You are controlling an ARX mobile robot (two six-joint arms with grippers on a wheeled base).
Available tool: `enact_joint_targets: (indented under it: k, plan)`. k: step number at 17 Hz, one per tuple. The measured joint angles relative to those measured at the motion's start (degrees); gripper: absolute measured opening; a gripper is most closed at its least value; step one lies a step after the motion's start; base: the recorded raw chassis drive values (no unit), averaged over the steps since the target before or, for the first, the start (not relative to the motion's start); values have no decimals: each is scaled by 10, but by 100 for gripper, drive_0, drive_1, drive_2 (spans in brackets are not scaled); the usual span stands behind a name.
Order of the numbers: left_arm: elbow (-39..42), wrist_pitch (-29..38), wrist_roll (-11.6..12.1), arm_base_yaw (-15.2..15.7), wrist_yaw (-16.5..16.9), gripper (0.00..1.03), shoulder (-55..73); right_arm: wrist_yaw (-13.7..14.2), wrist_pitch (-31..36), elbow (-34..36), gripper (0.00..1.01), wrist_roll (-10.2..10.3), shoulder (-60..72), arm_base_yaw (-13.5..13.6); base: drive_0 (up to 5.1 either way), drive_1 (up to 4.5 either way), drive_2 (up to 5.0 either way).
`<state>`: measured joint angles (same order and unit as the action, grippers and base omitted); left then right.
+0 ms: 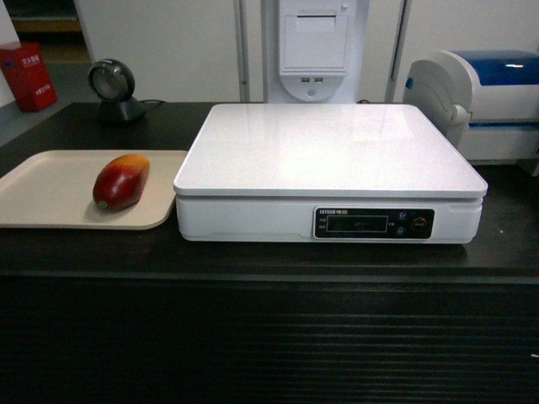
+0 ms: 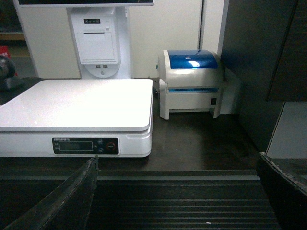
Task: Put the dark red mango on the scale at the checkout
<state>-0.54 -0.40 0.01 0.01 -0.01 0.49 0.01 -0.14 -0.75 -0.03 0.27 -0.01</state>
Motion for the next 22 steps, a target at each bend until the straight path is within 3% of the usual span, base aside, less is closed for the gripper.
enact_joint_targets:
  k: [13,14,15,16,17,18,20,22]
  plan:
    - [0,2,0,0,0,98,0,0,-1,0,98,0,0,0,0,0,0]
    - [-9,-34,-10,-11,-29,98,7,0,-1,0,98,0,0,0,0,0,0]
    - [-40,-104,-37,-64,-122,98,55,0,-1,0,98,0,0,0,0,0,0]
    - [-73,-125,-58,-129,-208,98,119,-1,0,0,98,0,0,0,0,0,0]
    - [-90,-104,-62,-171,-264,98,149,0,0,0,98,0,0,0,0,0,0]
    - [-108,-72,-63,-191,-304,98,177,0,-1,0,98,0,0,0,0,0,0]
    - [-138,0,-57,-173,-288,98,238,0,-1,0,98,0,0,0,0,0,0]
    - [-163,113,-29,-108,-207,98,367,0,-1,0,98,0,0,0,0,0,0]
